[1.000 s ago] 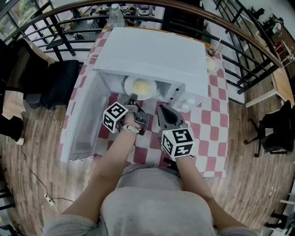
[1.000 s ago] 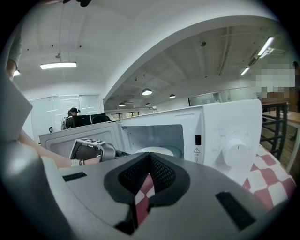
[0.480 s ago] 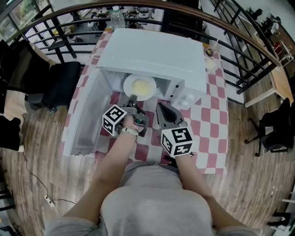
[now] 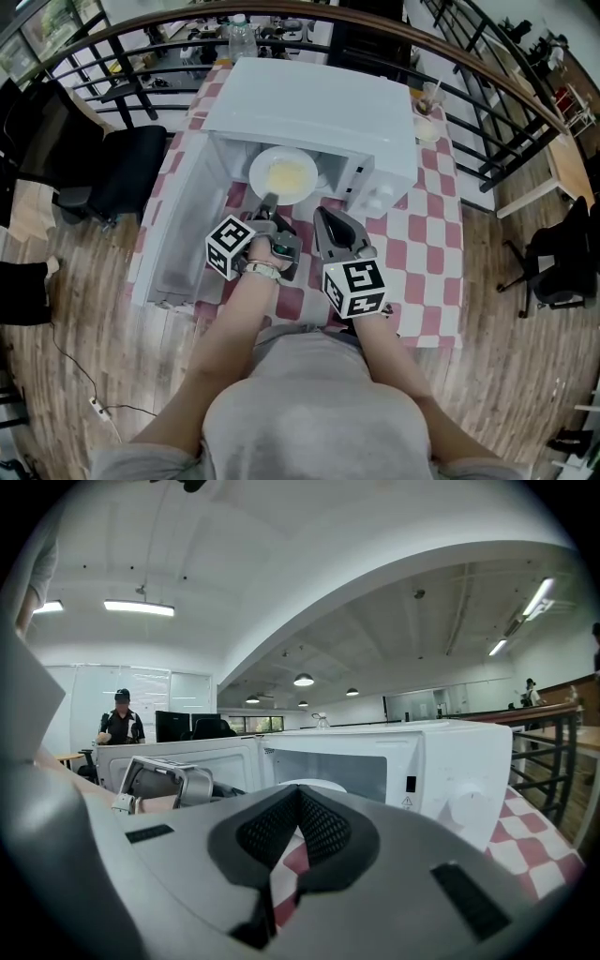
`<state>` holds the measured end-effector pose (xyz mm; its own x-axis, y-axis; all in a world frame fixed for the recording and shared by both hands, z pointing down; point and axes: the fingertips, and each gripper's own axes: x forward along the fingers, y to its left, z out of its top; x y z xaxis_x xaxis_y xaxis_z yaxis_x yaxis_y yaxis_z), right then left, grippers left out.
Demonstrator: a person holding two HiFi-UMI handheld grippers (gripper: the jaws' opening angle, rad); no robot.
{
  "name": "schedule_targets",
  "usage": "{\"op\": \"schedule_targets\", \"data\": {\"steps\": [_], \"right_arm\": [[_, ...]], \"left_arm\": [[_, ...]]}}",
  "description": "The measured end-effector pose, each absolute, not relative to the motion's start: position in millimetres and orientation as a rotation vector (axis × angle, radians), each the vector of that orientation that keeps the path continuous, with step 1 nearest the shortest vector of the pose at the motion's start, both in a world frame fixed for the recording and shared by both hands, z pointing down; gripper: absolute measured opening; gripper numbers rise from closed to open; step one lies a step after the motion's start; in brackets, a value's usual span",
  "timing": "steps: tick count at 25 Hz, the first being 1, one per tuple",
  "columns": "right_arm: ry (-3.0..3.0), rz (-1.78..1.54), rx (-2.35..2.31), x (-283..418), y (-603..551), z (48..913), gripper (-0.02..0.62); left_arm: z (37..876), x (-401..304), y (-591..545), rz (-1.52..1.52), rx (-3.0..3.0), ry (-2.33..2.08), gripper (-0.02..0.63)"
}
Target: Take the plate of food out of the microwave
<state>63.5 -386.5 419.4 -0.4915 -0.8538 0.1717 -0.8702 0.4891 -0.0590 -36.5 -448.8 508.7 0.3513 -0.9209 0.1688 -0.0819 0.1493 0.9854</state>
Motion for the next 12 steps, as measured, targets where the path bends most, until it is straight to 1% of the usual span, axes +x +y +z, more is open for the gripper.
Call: {"op": "schedule_targets", "data": {"steps": [12], "right_arm": [[-2.618,0.141,1.557,53,-370,410,0.025]], "left_arm": [[484,-48,-423,-0.822,1.34,-1.04,0.015]]}}
